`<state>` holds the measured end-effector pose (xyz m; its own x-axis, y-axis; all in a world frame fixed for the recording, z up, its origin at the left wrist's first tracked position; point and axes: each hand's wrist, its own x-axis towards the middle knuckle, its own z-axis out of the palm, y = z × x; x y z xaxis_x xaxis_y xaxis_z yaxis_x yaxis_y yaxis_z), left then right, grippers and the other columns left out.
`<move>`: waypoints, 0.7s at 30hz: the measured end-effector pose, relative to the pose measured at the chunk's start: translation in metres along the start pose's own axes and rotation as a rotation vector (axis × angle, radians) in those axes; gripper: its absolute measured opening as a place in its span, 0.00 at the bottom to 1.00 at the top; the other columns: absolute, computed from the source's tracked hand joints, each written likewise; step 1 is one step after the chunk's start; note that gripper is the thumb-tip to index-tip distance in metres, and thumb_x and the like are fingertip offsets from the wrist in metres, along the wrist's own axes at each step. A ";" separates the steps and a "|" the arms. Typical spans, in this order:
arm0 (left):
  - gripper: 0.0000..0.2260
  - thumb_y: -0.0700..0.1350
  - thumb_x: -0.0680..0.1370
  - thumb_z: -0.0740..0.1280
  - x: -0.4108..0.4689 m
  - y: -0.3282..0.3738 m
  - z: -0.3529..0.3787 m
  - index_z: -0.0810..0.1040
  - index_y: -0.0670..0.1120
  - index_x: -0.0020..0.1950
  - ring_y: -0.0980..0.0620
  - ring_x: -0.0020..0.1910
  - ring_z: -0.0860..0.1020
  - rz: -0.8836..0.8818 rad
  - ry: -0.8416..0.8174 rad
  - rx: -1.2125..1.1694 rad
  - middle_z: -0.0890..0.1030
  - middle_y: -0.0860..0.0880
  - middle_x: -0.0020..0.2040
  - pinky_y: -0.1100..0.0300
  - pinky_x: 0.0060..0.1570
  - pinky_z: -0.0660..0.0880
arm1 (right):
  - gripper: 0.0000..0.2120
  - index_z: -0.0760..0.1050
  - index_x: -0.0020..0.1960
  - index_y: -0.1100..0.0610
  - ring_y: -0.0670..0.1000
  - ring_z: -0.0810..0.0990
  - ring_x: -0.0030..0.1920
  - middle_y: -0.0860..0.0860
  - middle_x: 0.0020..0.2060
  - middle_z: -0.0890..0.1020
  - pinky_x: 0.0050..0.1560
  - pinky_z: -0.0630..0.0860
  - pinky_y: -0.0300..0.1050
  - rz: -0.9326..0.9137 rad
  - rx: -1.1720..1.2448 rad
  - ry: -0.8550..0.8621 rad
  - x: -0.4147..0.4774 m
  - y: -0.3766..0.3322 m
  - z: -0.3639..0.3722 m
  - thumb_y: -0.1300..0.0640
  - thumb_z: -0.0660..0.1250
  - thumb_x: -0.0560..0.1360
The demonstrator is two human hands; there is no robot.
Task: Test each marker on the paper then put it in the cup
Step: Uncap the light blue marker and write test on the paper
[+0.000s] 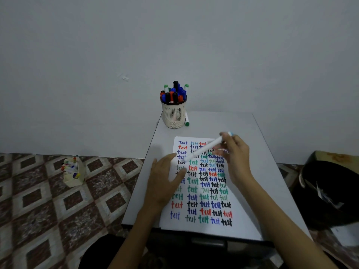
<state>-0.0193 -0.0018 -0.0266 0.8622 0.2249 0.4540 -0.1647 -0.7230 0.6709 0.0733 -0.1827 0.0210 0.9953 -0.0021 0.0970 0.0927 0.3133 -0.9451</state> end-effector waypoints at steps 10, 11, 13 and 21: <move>0.20 0.54 0.79 0.51 -0.013 0.017 -0.004 0.74 0.44 0.59 0.53 0.44 0.74 0.247 -0.161 0.134 0.78 0.46 0.49 0.60 0.44 0.73 | 0.08 0.74 0.53 0.63 0.51 0.80 0.36 0.58 0.41 0.80 0.33 0.79 0.43 0.188 0.167 -0.232 -0.071 0.017 0.005 0.60 0.66 0.77; 0.20 0.53 0.79 0.50 -0.013 0.018 -0.004 0.73 0.43 0.59 0.53 0.45 0.75 0.252 -0.189 0.131 0.78 0.46 0.50 0.62 0.44 0.72 | 0.08 0.74 0.52 0.64 0.53 0.80 0.36 0.59 0.41 0.81 0.33 0.78 0.43 0.191 0.101 -0.280 -0.075 0.019 0.006 0.61 0.68 0.76; 0.15 0.50 0.80 0.52 -0.014 0.018 -0.003 0.72 0.45 0.59 0.53 0.44 0.77 0.273 -0.236 0.121 0.79 0.47 0.49 0.62 0.43 0.75 | 0.08 0.75 0.49 0.64 0.54 0.81 0.36 0.60 0.39 0.82 0.35 0.78 0.43 0.177 -0.027 -0.305 -0.080 0.021 0.009 0.64 0.71 0.73; 0.14 0.53 0.80 0.56 -0.014 0.016 -0.010 0.74 0.50 0.61 0.63 0.28 0.71 0.351 -0.263 0.071 0.74 0.58 0.34 0.77 0.31 0.68 | 0.08 0.75 0.50 0.65 0.55 0.82 0.38 0.60 0.42 0.83 0.38 0.80 0.44 0.204 0.040 -0.315 -0.081 0.019 0.005 0.64 0.70 0.73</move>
<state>-0.0383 -0.0101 -0.0167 0.8540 -0.2096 0.4761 -0.4438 -0.7710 0.4567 -0.0052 -0.1722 -0.0036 0.9351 0.3543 0.0046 -0.1141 0.3135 -0.9427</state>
